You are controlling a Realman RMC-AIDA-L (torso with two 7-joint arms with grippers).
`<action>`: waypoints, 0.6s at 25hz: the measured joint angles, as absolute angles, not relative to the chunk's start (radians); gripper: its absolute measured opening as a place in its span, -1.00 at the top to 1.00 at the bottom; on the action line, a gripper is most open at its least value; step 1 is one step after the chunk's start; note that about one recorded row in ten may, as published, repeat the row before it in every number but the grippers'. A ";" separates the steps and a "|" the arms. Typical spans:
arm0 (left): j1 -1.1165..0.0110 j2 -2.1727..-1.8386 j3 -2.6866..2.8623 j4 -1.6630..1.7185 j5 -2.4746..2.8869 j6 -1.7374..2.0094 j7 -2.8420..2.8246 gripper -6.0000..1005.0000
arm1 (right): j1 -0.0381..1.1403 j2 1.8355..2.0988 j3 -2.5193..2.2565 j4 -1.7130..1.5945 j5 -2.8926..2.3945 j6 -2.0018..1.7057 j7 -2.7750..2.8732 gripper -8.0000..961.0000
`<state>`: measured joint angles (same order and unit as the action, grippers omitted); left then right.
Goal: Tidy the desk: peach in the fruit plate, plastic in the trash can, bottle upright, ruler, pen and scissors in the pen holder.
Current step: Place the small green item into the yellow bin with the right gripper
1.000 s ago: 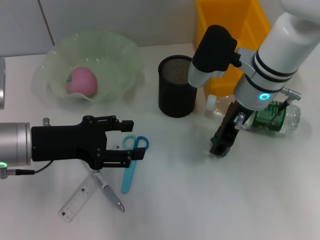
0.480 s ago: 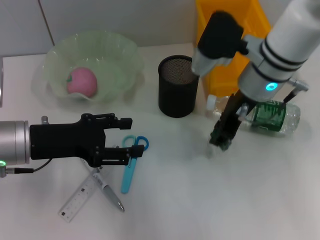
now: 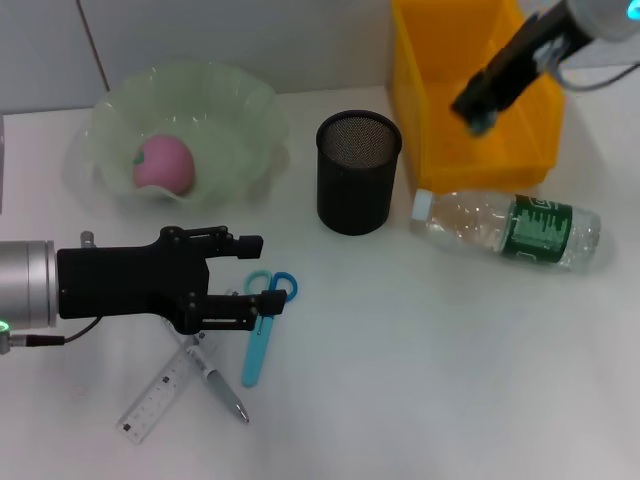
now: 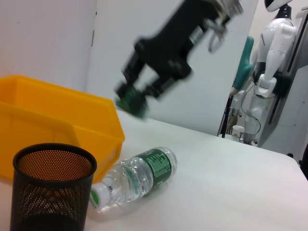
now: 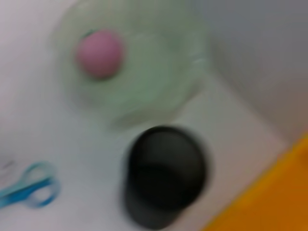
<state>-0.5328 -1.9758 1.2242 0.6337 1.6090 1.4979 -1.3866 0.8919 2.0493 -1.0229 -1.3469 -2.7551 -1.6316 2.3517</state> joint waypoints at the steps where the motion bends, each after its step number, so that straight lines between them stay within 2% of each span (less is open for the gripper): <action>1: -0.533 -1.976 1.224 0.634 1.609 1.498 -1.387 -0.56 | 0.904 2.046 -0.997 -1.336 -2.777 -1.615 2.354 0.22; 10: -0.536 -1.976 1.223 0.635 1.609 1.500 -1.387 -0.56 | 0.947 2.034 -0.942 -1.115 -2.904 -1.356 2.381 0.38; 15: -0.538 -1.976 1.222 0.635 1.609 1.500 -1.387 -0.56 | 0.942 2.043 -0.949 -1.004 -2.900 -1.195 2.382 0.47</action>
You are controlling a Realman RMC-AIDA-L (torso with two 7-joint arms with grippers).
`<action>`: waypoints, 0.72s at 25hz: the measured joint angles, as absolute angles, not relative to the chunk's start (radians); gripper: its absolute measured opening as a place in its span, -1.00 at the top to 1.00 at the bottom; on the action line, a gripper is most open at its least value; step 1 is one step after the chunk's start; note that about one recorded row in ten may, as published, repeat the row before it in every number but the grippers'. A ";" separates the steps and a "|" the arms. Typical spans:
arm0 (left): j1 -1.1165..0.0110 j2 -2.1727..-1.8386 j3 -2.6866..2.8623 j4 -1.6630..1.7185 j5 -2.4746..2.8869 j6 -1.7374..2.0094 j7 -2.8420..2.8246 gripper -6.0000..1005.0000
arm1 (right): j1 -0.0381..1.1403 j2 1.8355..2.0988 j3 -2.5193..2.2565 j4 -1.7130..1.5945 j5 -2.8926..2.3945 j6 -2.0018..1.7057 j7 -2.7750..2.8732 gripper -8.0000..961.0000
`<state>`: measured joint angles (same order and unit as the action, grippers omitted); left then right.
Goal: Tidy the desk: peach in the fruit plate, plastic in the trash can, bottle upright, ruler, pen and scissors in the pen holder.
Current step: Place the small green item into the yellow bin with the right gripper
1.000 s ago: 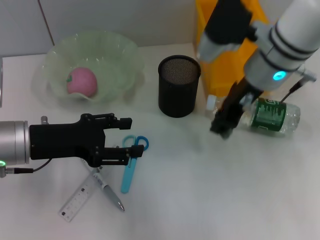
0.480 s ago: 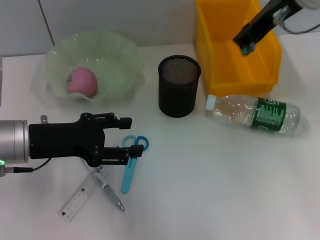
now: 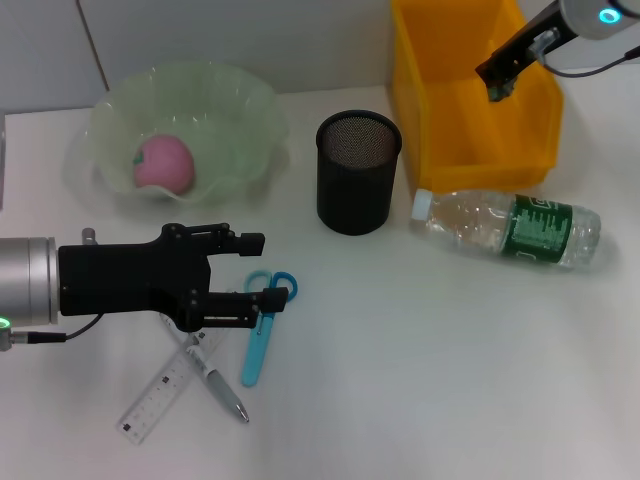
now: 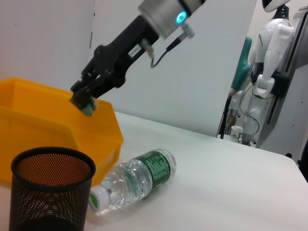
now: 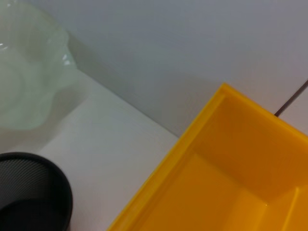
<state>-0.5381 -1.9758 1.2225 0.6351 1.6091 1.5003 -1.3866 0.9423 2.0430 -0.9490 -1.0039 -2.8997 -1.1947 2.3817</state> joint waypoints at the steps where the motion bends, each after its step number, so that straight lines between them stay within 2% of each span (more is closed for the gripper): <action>1: -0.538 -1.976 1.222 0.635 1.609 1.500 -1.387 -0.56 | 0.942 2.045 -0.949 -0.991 -2.899 -1.178 2.382 0.49; 7: -0.538 -1.976 1.222 0.635 1.609 1.500 -1.387 -0.56 | 0.941 2.051 -0.939 -0.967 -2.895 -1.137 2.389 0.50; 15: -0.535 -1.975 1.223 0.635 1.609 1.500 -1.387 -0.56 | 0.937 2.060 -0.945 -0.968 -2.894 -1.135 2.392 0.12; 18: -0.534 -1.975 1.223 0.635 1.609 1.500 -1.387 -0.56 | 0.936 2.062 -0.944 -0.978 -2.892 -1.139 2.392 -0.15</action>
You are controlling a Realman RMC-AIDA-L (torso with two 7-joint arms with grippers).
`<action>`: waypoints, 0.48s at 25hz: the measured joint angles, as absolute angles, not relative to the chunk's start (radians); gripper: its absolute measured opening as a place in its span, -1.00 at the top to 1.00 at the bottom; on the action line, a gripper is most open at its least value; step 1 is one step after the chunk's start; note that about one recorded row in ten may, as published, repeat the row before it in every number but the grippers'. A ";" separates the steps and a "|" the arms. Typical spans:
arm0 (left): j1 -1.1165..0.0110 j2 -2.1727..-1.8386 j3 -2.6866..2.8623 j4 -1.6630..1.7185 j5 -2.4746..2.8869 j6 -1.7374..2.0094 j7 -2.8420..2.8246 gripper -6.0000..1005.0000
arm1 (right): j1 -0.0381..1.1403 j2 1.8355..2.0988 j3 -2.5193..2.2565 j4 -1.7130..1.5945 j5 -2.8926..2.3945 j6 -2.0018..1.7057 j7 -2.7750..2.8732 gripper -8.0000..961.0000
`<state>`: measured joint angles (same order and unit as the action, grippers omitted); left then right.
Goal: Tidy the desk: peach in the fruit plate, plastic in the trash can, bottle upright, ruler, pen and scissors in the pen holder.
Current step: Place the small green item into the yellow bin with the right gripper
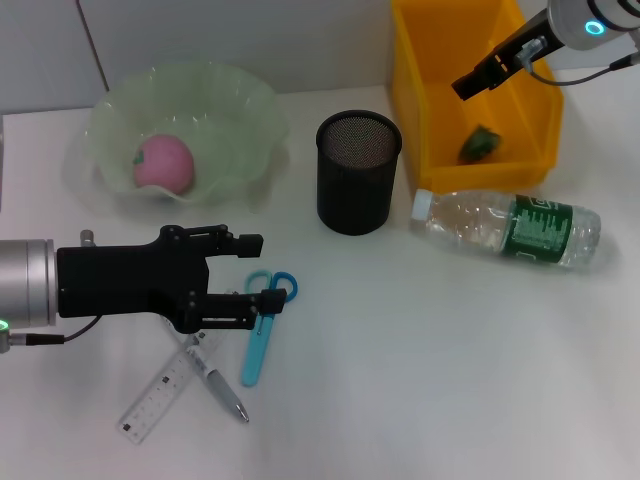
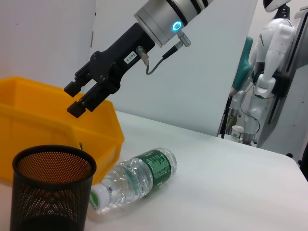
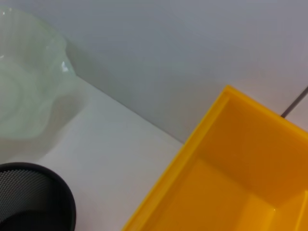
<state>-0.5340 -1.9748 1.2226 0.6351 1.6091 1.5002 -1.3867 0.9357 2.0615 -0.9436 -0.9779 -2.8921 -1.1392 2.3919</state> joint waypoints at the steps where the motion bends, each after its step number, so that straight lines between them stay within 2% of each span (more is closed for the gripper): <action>1: -0.534 -1.975 1.223 0.635 1.609 1.500 -1.387 -0.56 | 0.933 2.062 -0.944 -0.987 -2.888 -1.150 2.392 -0.24; 5: -0.532 -1.974 1.224 0.635 1.609 1.501 -1.383 -0.56 | 0.902 2.061 -0.947 -1.084 -2.833 -1.255 2.363 -0.49; 8: -0.530 -1.974 1.225 0.635 1.609 1.501 -1.380 -0.56 | 0.870 2.050 -0.941 -1.186 -2.761 -1.394 2.316 -0.63; 12: -0.526 -1.974 1.226 0.635 1.609 1.507 -1.380 -0.56 | 0.856 2.035 -0.936 -1.284 -2.743 -1.591 2.260 -0.63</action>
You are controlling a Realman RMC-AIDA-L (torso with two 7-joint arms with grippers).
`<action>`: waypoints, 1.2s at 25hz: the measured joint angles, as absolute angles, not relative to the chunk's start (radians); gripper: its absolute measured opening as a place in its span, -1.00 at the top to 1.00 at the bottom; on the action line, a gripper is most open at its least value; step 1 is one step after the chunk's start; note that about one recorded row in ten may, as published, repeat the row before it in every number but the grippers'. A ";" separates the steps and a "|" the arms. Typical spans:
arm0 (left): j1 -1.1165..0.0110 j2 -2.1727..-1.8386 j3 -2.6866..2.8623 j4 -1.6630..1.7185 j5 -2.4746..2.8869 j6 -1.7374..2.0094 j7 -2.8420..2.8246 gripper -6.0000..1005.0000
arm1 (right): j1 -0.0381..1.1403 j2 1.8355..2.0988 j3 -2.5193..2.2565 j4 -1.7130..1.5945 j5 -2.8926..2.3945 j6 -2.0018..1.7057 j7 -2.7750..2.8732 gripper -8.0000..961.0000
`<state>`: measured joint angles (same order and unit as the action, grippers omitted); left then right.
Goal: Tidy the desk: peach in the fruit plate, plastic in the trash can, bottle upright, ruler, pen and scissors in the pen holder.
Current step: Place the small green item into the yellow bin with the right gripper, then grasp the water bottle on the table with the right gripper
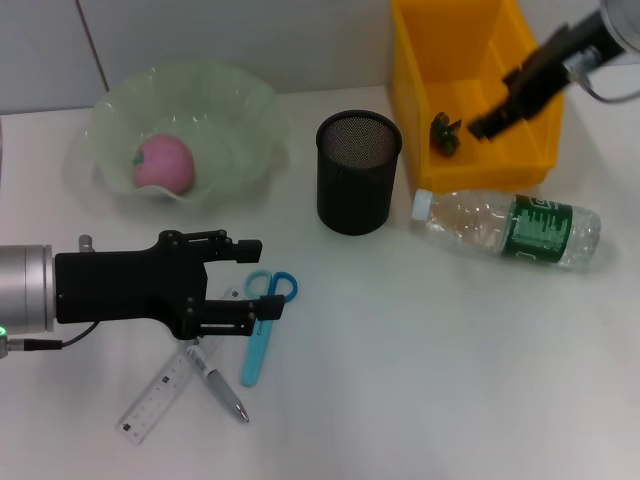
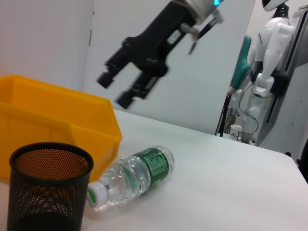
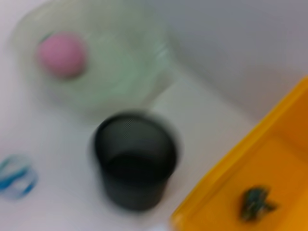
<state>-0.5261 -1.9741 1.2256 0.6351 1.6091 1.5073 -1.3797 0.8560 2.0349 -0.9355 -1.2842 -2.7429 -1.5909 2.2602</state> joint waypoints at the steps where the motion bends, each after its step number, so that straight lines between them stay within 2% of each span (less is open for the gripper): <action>1: -0.526 -1.974 1.226 0.635 1.609 1.508 -1.380 -0.56 | 0.856 2.032 -0.936 -1.300 -2.747 -1.644 2.240 -0.63; 8: -0.521 -1.974 1.223 0.635 1.609 1.523 -1.386 -0.56 | 0.860 2.036 -0.985 -1.295 -2.849 -1.770 2.159 -0.63; 30: -0.516 -1.984 1.223 0.633 1.604 1.532 -1.400 -0.56 | 0.878 2.030 -1.181 -1.010 -2.921 -1.527 2.112 -0.64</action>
